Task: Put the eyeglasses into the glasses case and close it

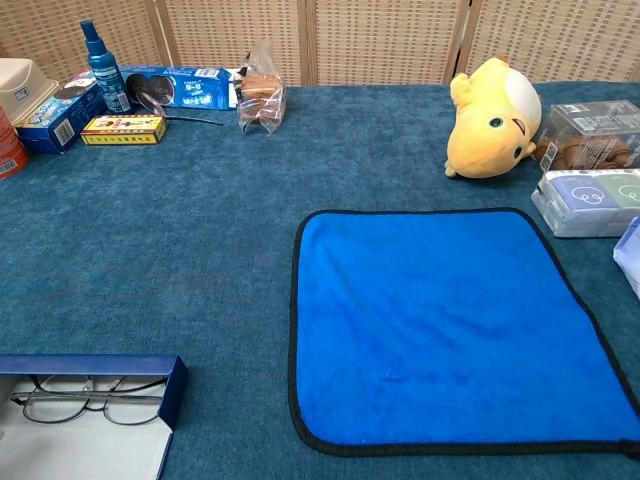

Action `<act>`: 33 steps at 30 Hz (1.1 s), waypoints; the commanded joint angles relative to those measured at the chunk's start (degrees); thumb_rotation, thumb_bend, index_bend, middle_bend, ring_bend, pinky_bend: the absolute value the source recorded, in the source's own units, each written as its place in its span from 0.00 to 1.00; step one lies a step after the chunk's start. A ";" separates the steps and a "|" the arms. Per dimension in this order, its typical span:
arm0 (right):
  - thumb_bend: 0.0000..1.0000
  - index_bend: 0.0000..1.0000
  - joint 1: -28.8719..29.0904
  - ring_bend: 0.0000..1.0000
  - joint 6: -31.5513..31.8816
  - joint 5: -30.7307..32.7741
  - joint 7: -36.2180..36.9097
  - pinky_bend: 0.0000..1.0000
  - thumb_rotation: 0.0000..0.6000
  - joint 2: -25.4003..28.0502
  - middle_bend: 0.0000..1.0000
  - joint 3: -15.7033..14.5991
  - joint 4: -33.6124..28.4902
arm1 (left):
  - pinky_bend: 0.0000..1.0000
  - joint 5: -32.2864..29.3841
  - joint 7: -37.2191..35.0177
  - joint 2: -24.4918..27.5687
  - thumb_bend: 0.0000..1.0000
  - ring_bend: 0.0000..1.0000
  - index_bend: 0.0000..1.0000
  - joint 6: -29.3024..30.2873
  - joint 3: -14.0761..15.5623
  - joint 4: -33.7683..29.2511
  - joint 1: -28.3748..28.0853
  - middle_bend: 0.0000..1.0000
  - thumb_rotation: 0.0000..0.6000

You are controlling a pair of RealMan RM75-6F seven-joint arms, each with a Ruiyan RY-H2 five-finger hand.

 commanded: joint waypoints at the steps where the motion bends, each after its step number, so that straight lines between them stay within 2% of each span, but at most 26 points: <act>1: 0.28 0.07 -0.20 0.00 0.50 -0.12 0.61 0.08 1.00 0.05 0.09 -0.09 0.45 | 0.01 0.34 1.00 0.19 0.30 0.00 0.00 -0.90 0.16 -0.93 -0.43 0.00 1.00; 22: 0.28 0.07 -2.18 0.00 4.56 1.02 5.52 0.08 1.00 0.14 0.09 -0.06 4.14 | 0.01 1.04 6.06 0.73 0.32 0.00 0.00 -5.12 -0.74 -3.45 -2.83 0.00 1.00; 33: 0.28 0.07 -2.86 0.00 4.98 1.49 6.07 0.08 1.00 -0.18 0.09 -0.20 5.05 | 0.01 1.68 4.90 1.52 0.31 0.00 0.00 -3.17 -1.45 -6.61 -3.64 0.00 1.00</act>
